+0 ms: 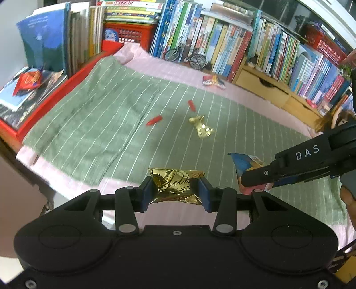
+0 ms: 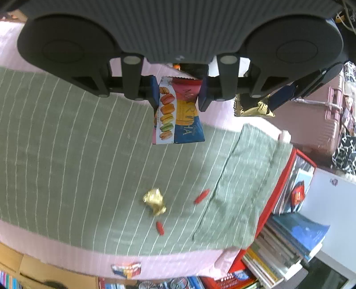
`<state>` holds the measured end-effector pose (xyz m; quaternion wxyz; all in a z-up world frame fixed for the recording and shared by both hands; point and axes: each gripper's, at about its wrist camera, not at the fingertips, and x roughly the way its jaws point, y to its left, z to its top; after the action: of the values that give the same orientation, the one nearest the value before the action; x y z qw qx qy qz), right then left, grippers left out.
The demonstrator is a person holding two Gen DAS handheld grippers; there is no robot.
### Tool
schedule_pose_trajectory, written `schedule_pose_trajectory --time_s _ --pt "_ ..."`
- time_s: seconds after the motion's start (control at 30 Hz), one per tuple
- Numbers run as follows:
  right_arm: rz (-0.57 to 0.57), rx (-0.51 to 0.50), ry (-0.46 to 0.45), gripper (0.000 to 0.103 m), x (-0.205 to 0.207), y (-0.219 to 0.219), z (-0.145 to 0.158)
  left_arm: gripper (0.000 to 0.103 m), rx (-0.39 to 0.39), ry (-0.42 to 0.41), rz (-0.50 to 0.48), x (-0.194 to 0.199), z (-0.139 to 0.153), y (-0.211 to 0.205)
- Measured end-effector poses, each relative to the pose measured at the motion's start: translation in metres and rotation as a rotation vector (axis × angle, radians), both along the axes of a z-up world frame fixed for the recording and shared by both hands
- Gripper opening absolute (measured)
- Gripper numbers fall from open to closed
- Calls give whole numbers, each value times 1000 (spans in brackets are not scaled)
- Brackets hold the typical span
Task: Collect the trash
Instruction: 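Carry the snack packet and gold wrapper over the black bin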
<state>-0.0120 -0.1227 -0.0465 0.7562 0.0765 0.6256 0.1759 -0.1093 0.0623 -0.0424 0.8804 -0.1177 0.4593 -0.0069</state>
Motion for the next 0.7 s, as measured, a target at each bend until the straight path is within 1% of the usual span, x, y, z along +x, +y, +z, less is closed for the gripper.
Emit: schedule_pose_trajectory --time_s 0.17,0.3,0.4,0.57,0.63,0.7 --pt "9 -8 32 41 -26 9 -17 41 -2 43 14 -28 -20 8" --pt "11 -8 56 41 -43 14 -33 41 21 72 19 -46 -37 11" --pt "14 -9 62 41 -56 18 -47 41 26 104 30 -59 -55 13" --pt "19 -13 101 41 -76 22 -74 41 33 158 45 -81 -84 17" --pt "24 -14 108 42 -84 24 -84 42 40 172 48 -89 -96 18" --pt "27 -8 112 42 -90 25 -93 42 60 168 41 -99 -109 19"
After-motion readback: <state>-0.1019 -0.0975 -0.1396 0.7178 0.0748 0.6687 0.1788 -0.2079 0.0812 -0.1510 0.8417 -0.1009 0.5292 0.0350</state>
